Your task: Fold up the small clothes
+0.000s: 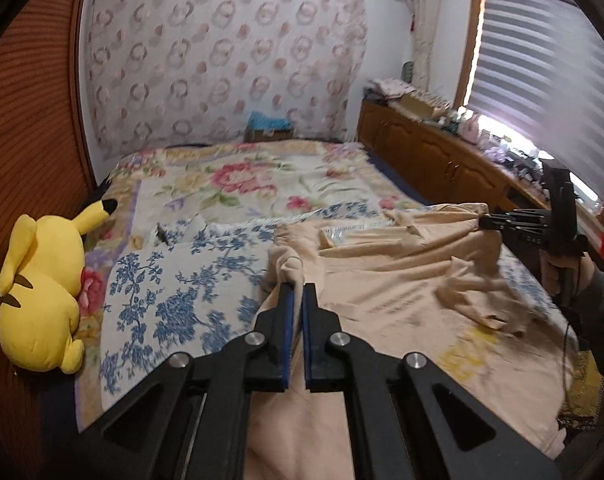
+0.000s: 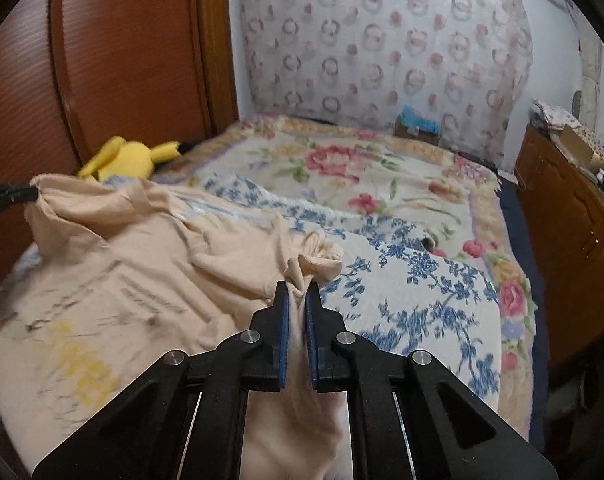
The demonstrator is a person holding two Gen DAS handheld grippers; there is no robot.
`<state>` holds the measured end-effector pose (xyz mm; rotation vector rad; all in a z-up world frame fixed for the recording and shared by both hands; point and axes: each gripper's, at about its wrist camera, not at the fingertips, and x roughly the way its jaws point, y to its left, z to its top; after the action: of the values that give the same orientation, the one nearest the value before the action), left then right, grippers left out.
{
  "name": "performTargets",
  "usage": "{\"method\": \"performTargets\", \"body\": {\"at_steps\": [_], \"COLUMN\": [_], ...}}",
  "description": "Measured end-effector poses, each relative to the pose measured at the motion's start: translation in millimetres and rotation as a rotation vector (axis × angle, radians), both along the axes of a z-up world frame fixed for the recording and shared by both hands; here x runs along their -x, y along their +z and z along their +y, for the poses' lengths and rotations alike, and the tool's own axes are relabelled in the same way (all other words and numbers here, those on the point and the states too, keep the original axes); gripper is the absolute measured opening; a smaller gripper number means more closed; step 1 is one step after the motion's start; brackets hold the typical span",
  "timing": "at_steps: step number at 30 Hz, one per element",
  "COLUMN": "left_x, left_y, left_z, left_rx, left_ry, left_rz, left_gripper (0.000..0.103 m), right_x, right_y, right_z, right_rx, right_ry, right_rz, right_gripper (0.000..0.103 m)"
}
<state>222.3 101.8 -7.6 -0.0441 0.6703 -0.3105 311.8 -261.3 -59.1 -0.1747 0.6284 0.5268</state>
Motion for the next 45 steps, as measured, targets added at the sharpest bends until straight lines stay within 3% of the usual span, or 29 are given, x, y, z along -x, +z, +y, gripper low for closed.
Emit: {"method": "performTargets", "body": {"at_steps": [6, 12, 17, 20, 28, 32, 37, 45], "left_x": [69, 145, 199, 221, 241, 251, 248, 239], "left_y": [10, -7, -25, -31, -16, -11, -30, -51], "left_z": [-8, -2, 8, 19, 27, 23, 11, 2], "left_rx": [0.007, 0.028, 0.092, 0.140, 0.123, 0.095, 0.041, 0.025], "left_ry": [-0.015, 0.035, 0.096, 0.127, 0.158, 0.147, 0.149, 0.169], "left_rz": [-0.028, -0.019, -0.005, 0.001, -0.027, -0.029, 0.013, 0.066], "left_gripper": [0.000, 0.000, 0.000, 0.000, 0.000, 0.000, 0.000, 0.000], "right_x": [65, 142, 199, 228, 266, 280, 277, 270], "right_y": [13, 3, -9, -10, -3, -7, -31, -46], "right_z": [-23, -36, -45, -56, -73, -75, -75, -82], "right_rx": [-0.058, -0.054, -0.046, -0.097, -0.133, -0.096, -0.066, -0.091], "right_ry": [0.003, 0.034, 0.049, 0.033, 0.009, 0.007, -0.012, -0.036], "right_rz": [-0.017, -0.009, 0.007, 0.016, 0.014, 0.017, 0.065, 0.097], "right_gripper": [0.005, 0.005, 0.005, 0.005, 0.004, 0.005, 0.005, 0.005]}}
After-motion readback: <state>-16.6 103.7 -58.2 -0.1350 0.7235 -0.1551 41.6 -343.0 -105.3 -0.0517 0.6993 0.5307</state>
